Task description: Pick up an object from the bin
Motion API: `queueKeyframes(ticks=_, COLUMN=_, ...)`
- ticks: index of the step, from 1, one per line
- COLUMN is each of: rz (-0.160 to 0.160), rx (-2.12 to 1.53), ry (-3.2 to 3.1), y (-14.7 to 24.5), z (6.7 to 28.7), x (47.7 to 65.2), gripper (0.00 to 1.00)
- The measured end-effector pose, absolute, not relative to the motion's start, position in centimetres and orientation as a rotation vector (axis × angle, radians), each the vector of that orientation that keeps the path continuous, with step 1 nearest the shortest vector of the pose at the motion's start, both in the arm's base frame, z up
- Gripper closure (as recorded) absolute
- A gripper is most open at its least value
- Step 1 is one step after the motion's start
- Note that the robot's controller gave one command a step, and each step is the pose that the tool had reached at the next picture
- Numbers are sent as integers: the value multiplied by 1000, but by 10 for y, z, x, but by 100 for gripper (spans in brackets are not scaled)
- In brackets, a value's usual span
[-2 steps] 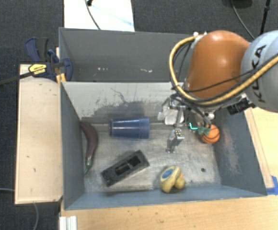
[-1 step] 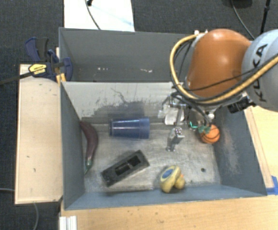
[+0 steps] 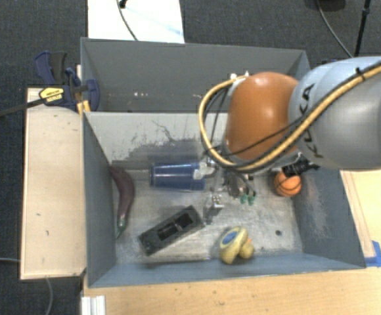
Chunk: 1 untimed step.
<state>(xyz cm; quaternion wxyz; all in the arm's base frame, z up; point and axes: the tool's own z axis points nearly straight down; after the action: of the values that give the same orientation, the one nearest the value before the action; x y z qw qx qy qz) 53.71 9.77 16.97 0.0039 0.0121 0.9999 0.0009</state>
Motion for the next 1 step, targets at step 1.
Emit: queueKeyframes(ticks=1, rz=1, rx=-2, ry=3145, y=113, z=136, x=534, gripper=0)
